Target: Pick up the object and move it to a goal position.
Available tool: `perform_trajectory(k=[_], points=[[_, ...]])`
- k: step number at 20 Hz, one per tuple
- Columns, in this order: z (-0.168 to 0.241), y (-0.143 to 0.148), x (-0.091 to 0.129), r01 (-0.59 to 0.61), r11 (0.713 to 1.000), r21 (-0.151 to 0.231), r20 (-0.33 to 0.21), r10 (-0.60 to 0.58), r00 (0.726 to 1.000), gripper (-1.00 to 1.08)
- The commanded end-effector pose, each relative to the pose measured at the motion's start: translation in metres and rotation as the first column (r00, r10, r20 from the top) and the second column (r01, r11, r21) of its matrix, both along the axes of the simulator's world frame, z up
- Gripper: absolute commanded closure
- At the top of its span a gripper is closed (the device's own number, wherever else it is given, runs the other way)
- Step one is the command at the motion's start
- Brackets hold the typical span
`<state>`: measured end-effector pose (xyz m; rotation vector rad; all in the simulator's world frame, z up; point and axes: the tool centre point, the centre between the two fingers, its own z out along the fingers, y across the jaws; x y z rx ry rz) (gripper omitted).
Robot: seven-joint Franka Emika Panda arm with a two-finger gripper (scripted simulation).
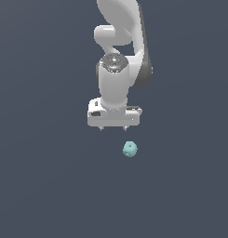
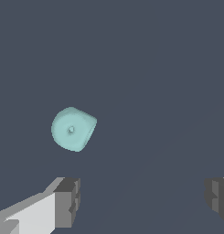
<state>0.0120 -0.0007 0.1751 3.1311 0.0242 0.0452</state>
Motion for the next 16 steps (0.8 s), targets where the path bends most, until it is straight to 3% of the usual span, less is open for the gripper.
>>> perform_trajectory(k=[1,16], points=[[0.0,0.0,0.0,0.0,1.0,0.0,0.0,0.0,1.0,-0.92],[-0.026,0.006,-0.011,0.011,1.0,-0.005,-0.032,-0.012,0.999,-0.92]])
